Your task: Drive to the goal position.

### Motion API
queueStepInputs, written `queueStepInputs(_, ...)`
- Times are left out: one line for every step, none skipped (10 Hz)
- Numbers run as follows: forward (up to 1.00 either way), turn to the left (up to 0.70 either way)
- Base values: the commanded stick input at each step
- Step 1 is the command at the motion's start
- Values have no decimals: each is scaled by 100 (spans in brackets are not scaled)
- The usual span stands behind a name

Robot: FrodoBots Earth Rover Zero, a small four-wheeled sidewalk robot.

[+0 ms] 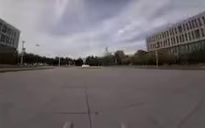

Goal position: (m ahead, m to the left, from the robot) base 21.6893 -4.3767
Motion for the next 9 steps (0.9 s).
queueStepInputs(100,-40)
queueStepInputs(100,-40)
queueStepInputs(100,-40)
queueStepInputs(100,-40)
queueStepInputs(100,-40)
queueStepInputs(100,-40)
queueStepInputs(100,-28)
queueStepInputs(99,0)
queueStepInputs(99,0)
